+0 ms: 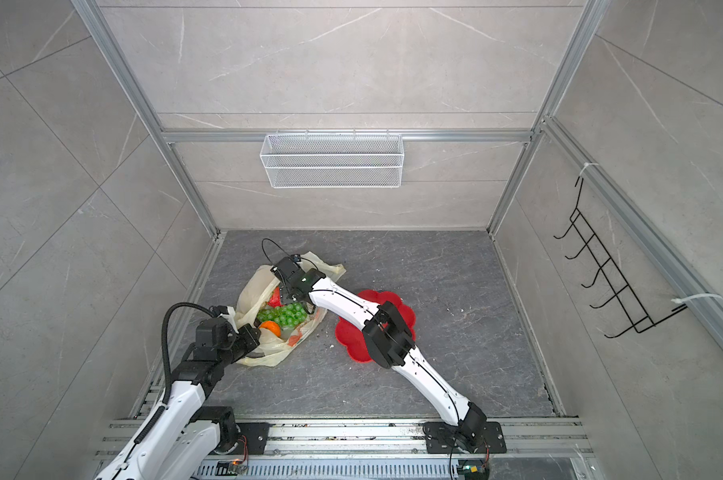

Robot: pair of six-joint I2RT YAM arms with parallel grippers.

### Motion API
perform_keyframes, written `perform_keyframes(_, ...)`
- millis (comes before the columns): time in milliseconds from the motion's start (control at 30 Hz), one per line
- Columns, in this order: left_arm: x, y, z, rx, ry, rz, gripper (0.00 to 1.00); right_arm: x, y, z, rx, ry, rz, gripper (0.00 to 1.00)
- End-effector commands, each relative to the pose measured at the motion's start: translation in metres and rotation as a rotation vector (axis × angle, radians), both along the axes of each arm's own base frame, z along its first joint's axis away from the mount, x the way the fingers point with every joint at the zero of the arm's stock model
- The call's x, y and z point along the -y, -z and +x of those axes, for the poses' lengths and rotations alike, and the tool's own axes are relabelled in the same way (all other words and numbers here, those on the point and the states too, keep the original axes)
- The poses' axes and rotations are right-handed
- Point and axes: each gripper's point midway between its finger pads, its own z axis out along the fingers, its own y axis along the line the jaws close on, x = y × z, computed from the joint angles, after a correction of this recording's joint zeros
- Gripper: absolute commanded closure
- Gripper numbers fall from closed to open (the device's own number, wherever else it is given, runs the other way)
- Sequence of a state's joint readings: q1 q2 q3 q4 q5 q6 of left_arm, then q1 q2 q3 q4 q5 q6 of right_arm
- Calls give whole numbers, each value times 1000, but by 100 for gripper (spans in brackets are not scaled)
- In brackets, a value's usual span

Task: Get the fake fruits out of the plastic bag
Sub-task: 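Push the right gripper deeper into the bag toward the green fruit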

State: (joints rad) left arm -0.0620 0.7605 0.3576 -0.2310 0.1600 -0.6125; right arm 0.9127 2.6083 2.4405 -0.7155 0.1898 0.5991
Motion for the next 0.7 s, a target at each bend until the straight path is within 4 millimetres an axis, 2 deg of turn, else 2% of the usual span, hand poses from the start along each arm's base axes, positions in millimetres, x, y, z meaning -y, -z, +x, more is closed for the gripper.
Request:
perform_keyframes(0,1,-5,3,36,20,9,91,0,10,3,-22,-1,0,20)
perform_keyframes(167,1,-4,4,31,21,9,91,-3,15,4,-26,-5,-1,20)
perform_keyframes(300,1,-4,4,29,22,10,91,-2,13,7,-16,3,-13,25)
perform_keyframes(533,1,-4,4,31,20,10,92,4,1,9,5,12,-30,32)
perform_keyframes(667,1,-3,4,29,22,10,92,2,-15,1,16,-13,-26,32)
